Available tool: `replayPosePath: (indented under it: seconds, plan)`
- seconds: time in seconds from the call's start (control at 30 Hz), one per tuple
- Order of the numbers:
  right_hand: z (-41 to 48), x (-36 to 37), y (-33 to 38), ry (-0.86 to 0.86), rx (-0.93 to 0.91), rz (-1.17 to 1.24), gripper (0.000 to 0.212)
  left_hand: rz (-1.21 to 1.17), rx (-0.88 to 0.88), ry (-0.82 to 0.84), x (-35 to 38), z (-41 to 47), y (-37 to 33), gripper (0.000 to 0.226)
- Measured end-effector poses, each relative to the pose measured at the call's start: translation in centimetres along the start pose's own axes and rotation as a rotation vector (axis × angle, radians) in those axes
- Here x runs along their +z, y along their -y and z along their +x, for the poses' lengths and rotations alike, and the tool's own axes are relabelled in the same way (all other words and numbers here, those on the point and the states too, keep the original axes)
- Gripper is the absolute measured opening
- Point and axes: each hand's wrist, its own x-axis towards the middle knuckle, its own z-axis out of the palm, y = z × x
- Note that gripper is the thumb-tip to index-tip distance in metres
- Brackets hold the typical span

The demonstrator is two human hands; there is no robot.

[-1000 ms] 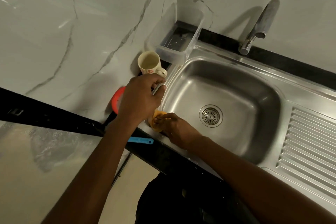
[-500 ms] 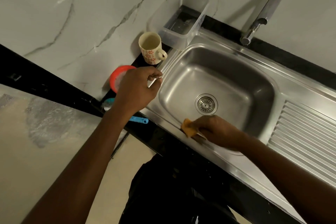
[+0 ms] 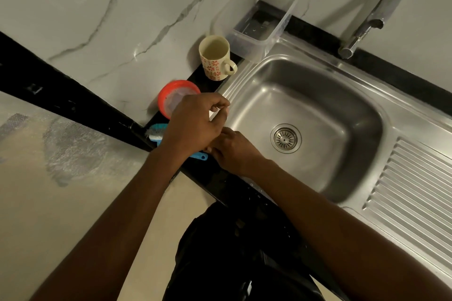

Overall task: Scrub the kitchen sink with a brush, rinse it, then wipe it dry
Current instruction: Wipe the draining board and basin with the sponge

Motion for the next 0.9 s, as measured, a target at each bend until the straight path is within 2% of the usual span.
replayPosePath:
  seconds: [0.2, 0.33, 0.5, 0.77, 0.9]
  plan:
    - [-2.3, 0.8, -1.2, 0.106, 0.052, 0.115, 0.055, 0.003, 0.022, 0.024, 0.5, -0.7, -0.5, 0.023]
    - [-7.2, -0.4, -1.8, 0.122, 0.104, 0.145, 0.061, -0.003, 0.046, 0.037, 1.0, -1.2, -1.0, 0.021]
    - [-14.5, -2.7, -2.0, 0.138, 0.185, 0.186, 0.056, -0.036, 0.083, 0.065, 2.6, -2.1, -2.5, 0.019]
    - [-24.0, -4.6, -2.6, 0.118, 0.209, 0.163, 0.068, -0.039, 0.095, 0.132, 6.2, -3.8, -4.9, 0.016]
    - [-28.6, -5.5, -3.5, 0.076, 0.225, 0.166, 0.067, -0.037, 0.115, 0.149, 7.3, -4.5, -5.9, 0.015]
